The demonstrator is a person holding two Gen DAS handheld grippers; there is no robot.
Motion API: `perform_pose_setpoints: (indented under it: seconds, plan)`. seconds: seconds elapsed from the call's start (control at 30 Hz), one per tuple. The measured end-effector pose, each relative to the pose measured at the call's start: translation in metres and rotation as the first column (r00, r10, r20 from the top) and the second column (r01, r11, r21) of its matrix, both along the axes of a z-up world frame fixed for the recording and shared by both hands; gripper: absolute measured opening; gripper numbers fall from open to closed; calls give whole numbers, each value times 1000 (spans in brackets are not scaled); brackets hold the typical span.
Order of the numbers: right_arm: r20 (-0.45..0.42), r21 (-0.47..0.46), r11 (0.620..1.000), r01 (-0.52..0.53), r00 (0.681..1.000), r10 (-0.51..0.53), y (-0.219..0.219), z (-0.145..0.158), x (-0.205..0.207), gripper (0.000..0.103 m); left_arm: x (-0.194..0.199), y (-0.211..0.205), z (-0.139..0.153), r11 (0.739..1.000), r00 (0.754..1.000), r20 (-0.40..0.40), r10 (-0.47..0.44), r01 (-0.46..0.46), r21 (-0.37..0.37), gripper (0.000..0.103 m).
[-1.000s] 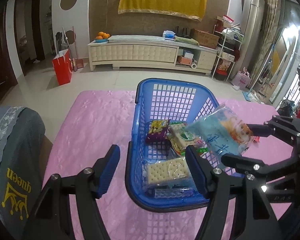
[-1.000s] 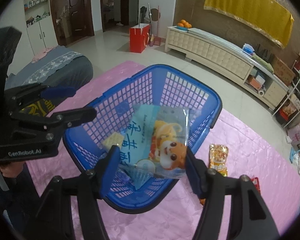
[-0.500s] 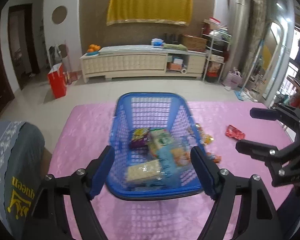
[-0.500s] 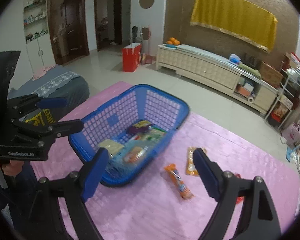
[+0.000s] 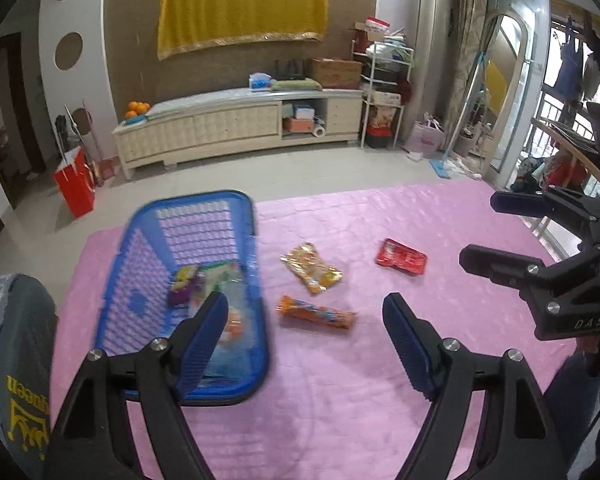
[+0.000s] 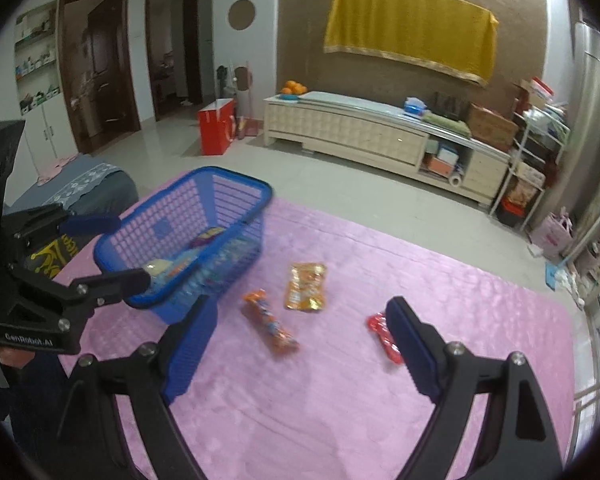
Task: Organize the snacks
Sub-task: 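Withdraw both tools and lower the left tool around the orange stick snack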
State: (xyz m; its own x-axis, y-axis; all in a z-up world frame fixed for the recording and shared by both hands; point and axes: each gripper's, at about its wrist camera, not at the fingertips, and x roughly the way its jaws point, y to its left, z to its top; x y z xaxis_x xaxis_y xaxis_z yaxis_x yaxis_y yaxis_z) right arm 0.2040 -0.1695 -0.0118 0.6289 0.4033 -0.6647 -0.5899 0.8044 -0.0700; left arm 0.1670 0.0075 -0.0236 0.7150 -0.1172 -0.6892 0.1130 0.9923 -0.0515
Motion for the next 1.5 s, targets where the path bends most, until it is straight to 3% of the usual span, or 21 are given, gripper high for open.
perform_pose_setpoints:
  seconds: [0.23, 0.47, 0.57, 0.67, 0.77, 0.87, 1.17, 1.5]
  plan:
    - [-11, -22, 998, 53, 999, -53, -36, -17, 15, 89, 25, -45, -27, 1000, 997, -80, -3, 1, -18, 78]
    - [-48, -29, 995, 95, 994, -96, -62, -40, 39, 89, 52, -74, -62, 997, 986, -145, 83, -81, 20, 78]
    - [-63, -33, 993, 114, 991, -116, -69, -52, 50, 89, 64, -79, -79, 995, 977, -189, 96, -97, 2, 78]
    - [-43, -77, 989, 126, 991, -130, -69, -66, 58, 89, 73, -86, -93, 995, 975, -201, 99, -96, 26, 75]
    - [-58, -98, 986, 136, 988, -142, -71, -78, 68, 89, 80, -85, -104, 994, 970, -215, 112, -107, 35, 68]
    - [-98, -91, 985, 145, 983, -154, -73, -92, 82, 89, 91, -77, -118, 990, 958, -252, 135, -142, -10, 60]
    - [-147, -109, 988, 106, 982, -121, -63, -121, 113, 89, 112, -50, -143, 965, 919, -321, 230, -258, -45, 60]
    - [-146, -131, 990, 47, 987, -66, -56, -138, 132, 89, 131, -42, -170, 944, 873, -373, 313, -329, 22, 58]
